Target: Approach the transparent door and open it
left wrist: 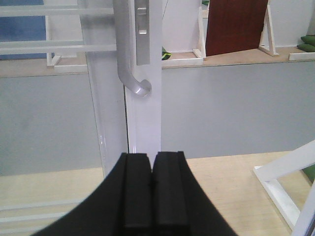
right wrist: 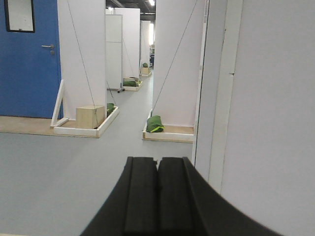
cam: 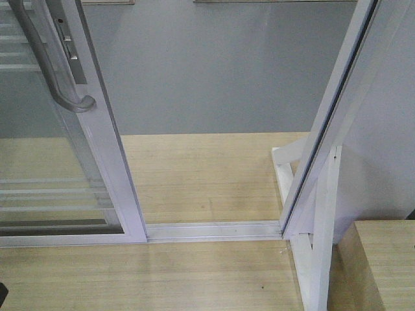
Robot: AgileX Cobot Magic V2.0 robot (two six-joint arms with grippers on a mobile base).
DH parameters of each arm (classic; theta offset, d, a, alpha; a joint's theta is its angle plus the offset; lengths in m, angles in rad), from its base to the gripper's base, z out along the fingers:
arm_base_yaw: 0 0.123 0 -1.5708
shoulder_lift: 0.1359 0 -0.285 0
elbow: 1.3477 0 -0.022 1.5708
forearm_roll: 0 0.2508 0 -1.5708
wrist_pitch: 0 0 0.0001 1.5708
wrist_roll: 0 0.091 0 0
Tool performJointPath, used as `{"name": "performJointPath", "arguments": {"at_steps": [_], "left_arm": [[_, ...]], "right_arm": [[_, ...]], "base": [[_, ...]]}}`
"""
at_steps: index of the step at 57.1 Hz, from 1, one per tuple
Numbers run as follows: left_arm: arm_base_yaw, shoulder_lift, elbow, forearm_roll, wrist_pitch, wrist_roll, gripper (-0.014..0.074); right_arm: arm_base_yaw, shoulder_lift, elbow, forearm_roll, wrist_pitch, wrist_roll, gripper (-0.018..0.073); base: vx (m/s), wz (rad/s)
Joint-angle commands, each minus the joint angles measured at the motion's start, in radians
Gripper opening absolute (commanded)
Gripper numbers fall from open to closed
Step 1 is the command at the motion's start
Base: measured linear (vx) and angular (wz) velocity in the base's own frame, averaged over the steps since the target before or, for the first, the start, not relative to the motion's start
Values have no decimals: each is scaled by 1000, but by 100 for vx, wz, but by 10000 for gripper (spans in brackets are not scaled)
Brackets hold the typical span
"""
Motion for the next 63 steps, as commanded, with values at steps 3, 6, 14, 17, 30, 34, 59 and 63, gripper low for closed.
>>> {"name": "performJointPath", "arguments": {"at_steps": [3,6,14,17,30,34,59,63], "left_arm": [[1,-15,11,-10,-77,-5,0],[1,-15,11,-10,-77,-5,0],[1,-15,11,-10,-77,-5,1],[1,-15,11,-10,-77,-5,1],[1,-15,11,-10,-76,-5,1],[1,-15,11,-10,-76,-5,1],[1,-15,11,-10,-76,-5,3],[1,-15,11,-10,-76,-5,3]], "right_arm": [[-2,10,6,479,-51,-492,-4],[-2,-1,29,677,-50,-689,-4],[-2,-103,105,836,-50,-875,-4],[-3,-155,142,822,-49,-863,-4],[-7,-188,167,696,54,-733,-4],[-7,-188,167,696,54,-727,-4],[-7,-187,167,705,54,-731,-4],[-7,-187,167,705,54,-731,-4]], "base": [[0,0],[0,0],[0,0],[0,0],[0,0],[0,0],[0,0],[0,0]]}}
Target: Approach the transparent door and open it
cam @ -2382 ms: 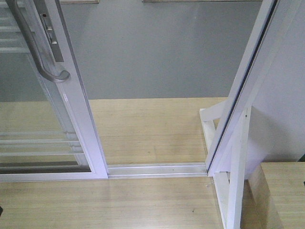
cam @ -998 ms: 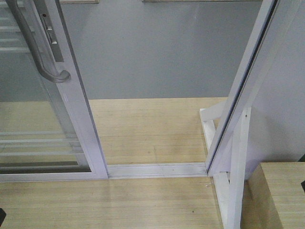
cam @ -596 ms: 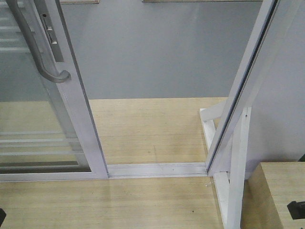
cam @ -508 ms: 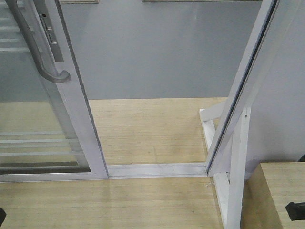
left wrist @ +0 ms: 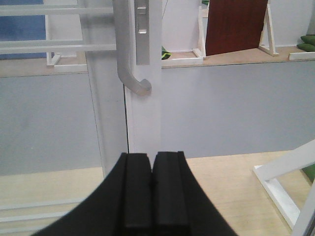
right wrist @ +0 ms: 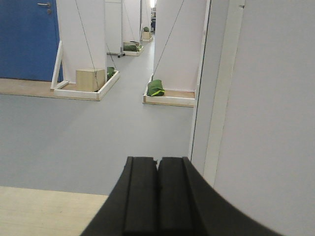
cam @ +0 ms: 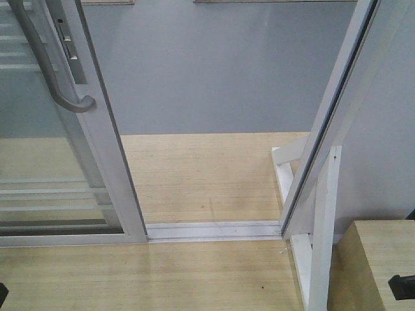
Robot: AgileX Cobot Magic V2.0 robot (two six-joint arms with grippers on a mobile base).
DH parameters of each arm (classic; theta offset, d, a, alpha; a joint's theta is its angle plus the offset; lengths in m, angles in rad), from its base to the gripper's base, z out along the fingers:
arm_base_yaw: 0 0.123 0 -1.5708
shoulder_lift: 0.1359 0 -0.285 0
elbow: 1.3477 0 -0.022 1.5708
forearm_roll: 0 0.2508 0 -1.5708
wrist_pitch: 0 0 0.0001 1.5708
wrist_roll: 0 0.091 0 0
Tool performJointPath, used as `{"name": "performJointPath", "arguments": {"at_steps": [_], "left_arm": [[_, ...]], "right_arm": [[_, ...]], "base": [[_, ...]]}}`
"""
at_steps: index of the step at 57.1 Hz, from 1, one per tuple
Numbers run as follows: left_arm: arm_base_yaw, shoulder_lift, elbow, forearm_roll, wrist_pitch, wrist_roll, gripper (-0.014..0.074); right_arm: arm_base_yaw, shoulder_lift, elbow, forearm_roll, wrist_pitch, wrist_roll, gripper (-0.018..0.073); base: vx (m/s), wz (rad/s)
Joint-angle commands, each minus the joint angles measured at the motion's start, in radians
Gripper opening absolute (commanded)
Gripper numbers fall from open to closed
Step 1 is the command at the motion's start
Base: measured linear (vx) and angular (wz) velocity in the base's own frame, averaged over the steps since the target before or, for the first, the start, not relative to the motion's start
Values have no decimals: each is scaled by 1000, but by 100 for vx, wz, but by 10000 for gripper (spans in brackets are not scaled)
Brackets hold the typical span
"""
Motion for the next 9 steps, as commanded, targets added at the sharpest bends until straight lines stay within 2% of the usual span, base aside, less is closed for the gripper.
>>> {"name": "performJointPath", "arguments": {"at_steps": [1,9], "left_arm": [[1,-15,11,-10,-79,-4,3],[1,-15,11,-10,-79,-4,3]], "right_arm": [[-7,-15,5,-7,-81,-2,-4],[-7,-15,5,-7,-81,-2,-4]], "base": [[0,0],[0,0]]}}
